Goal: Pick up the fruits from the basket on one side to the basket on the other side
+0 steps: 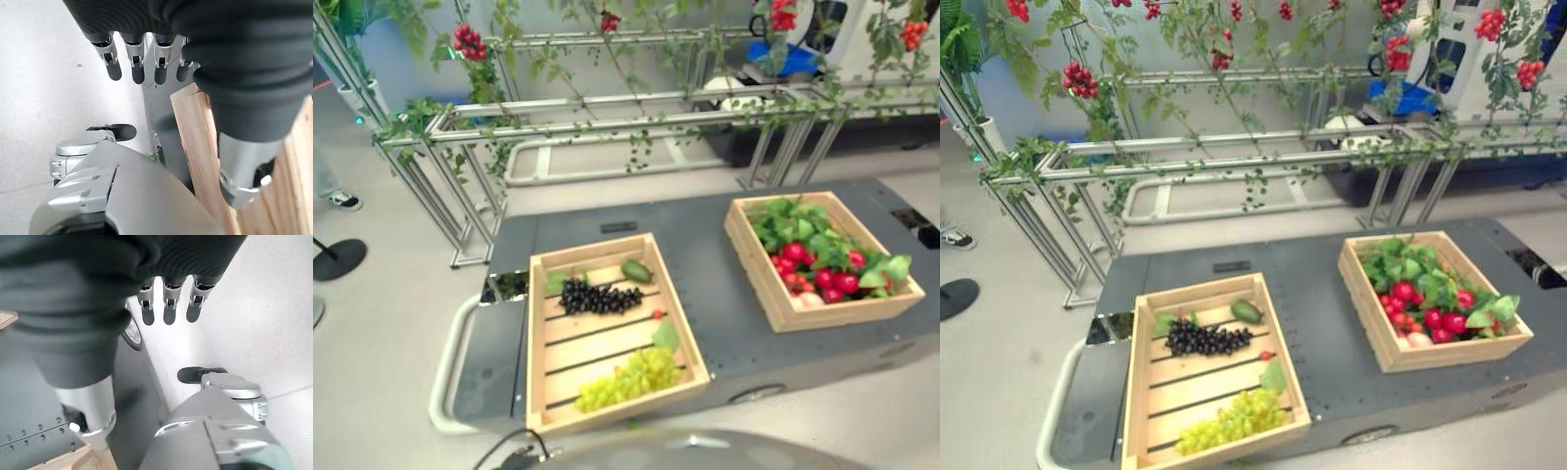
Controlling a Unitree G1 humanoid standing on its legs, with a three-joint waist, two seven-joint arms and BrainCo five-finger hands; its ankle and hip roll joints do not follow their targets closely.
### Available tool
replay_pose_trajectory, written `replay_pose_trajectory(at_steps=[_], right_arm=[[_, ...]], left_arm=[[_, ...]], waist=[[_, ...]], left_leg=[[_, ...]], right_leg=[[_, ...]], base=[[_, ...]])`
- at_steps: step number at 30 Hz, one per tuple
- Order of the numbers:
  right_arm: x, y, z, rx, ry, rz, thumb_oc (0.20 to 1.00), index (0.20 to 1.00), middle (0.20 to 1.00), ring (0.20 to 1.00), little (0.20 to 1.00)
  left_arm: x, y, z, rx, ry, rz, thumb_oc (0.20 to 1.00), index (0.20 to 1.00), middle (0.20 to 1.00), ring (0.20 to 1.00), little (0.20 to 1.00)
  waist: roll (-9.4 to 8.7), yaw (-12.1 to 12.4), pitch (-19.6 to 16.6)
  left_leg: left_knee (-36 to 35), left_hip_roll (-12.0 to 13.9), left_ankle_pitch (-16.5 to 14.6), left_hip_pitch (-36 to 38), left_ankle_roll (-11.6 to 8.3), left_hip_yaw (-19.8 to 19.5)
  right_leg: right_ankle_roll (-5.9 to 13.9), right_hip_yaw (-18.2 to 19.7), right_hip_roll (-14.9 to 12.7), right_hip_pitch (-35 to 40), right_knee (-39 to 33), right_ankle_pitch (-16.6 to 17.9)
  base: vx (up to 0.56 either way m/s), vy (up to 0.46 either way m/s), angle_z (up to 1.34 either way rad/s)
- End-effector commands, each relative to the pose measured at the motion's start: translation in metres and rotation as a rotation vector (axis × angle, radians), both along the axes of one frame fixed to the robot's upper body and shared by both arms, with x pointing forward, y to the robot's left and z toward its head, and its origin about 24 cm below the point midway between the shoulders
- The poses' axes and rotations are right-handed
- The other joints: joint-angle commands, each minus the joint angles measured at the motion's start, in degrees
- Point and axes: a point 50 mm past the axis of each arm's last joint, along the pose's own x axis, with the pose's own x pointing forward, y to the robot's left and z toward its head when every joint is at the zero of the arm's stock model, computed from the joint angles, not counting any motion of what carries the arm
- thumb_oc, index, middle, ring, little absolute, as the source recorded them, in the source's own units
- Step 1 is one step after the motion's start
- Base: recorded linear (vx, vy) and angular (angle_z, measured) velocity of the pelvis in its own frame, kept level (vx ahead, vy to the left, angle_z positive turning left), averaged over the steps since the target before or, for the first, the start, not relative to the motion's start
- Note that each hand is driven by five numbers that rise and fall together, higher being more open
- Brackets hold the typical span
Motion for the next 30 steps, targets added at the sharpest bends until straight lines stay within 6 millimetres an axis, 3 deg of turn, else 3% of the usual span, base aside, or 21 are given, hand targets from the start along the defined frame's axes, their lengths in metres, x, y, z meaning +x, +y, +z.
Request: replay_pose_trajectory(at_steps=[1, 13, 17, 20, 24, 25, 26, 29, 30], right_arm=[[0.017, 0.006, -0.001, 0.008, -0.023, 0.021, 1.000, 1.000, 1.000, 1.000, 1.000], [0.018, 0.003, 0.000, -0.001, -0.028, 0.023, 1.000, 1.000, 1.000, 1.000, 1.000], [0.020, 0.001, 0.001, -0.010, -0.031, 0.028, 1.000, 1.000, 1.000, 1.000, 1.000], [0.021, -0.002, 0.002, -0.019, -0.035, 0.030, 1.000, 1.000, 1.000, 1.000, 1.000], [0.024, -0.007, 0.004, -0.034, -0.051, 0.025, 1.000, 1.000, 1.000, 1.000, 1.000], [0.024, -0.007, 0.004, -0.034, -0.051, 0.025, 1.000, 1.000, 1.000, 1.000, 1.000], [0.025, -0.010, 0.005, -0.037, -0.063, 0.013, 1.000, 1.000, 1.000, 1.000, 1.000], [0.026, -0.012, 0.006, -0.035, -0.077, -0.004, 1.000, 1.000, 1.000, 1.000, 1.000], [0.026, -0.012, 0.006, -0.035, -0.077, -0.004, 1.000, 1.000, 1.000, 1.000, 1.000]], left_arm=[[0.014, 0.004, 0.002, 0.022, -0.041, 0.010, 1.000, 1.000, 1.000, 1.000, 1.000], [0.018, 0.002, 0.002, 0.013, -0.073, 0.035, 1.000, 1.000, 1.000, 1.000, 1.000], [0.025, 0.003, 0.004, 0.019, -0.102, 0.018, 1.000, 1.000, 1.000, 1.000, 1.000], [0.041, 0.005, 0.008, 0.030, -0.171, -0.003, 1.000, 1.000, 1.000, 1.000, 1.000], [0.081, 0.008, 0.027, 0.018, -0.386, -0.049, 1.000, 1.000, 1.000, 1.000, 1.000], [0.080, 0.008, 0.027, 0.018, -0.386, -0.049, 1.000, 1.000, 1.000, 1.000, 1.000], [0.102, 0.010, 0.051, -0.011, -0.551, -0.095, 1.000, 1.000, 1.000, 1.000, 1.000], [0.115, 0.020, 0.095, -0.026, -0.753, -0.170, 1.000, 1.000, 1.000, 1.000, 1.000], [0.115, 0.020, 0.095, -0.026, -0.753, -0.170, 1.000, 1.000, 1.000, 1.000, 1.000]], waist=[[-2.38, 0.0, 0.9], [-2.24, 0.0, 1.0], [-2.13, 0.0, 1.0], [-2.02, 0.1, 1.4], [-1.71, 0.3, 2.2], [-1.73, 0.3, 2.2], [-1.64, 0.6, 2.6], [-1.72, 1.3, 3.0], [-1.72, 1.3, 3.0]], left_leg=[[0.7, -4.1, -2.8, -1.6, 2.71, 0.1], [0.7, -4.1, -2.7, -1.6, 2.71, 0.1], [0.6, -4.2, -2.6, -1.7, 2.69, 0.2], [0.6, -4.2, -2.5, -1.9, 2.69, 0.1], [0.7, -4.3, -2.3, -2.3, 2.71, -0.1], [0.7, -4.3, -2.3, -2.3, 2.71, -0.1], [0.7, -4.3, -2.2, -2.6, 2.70, -0.2], [0.7, -4.2, -2.1, -2.6, 2.66, -0.4], [0.7, -4.2, -2.1, -2.6, 2.66, -0.4]], right_leg=[[2.21, -0.7, 0.0, -0.9, 3.3, -3.1], [2.21, -0.5, 0.1, -0.9, 3.3, -3.0], [2.28, -0.6, 0.0, -1.0, 3.1, -2.8], [2.28, -0.6, 0.0, -1.3, 3.2, -2.7], [2.34, -0.7, -0.1, -1.7, 3.3, -2.5], [2.34, -0.7, -0.1, -1.7, 3.3, -2.5], [2.43, -0.9, -0.2, -1.9, 3.3, -2.3], [2.53, -1.3, -0.2, -1.9, 3.3, -2.2], [2.53, -1.3, -0.2, -1.9, 3.3, -2.2]], base=[[-0.20, 0.175, 0.75], [0.00, 0.000, 0.00], [0.00, 0.000, 0.00], [0.00, 0.000, 0.00], [0.00, 0.000, 0.00], [0.00, 0.000, 0.00], [-0.01, 0.000, 0.06], [-0.01, -0.007, 0.10], [0.00, -0.015, 0.08]])
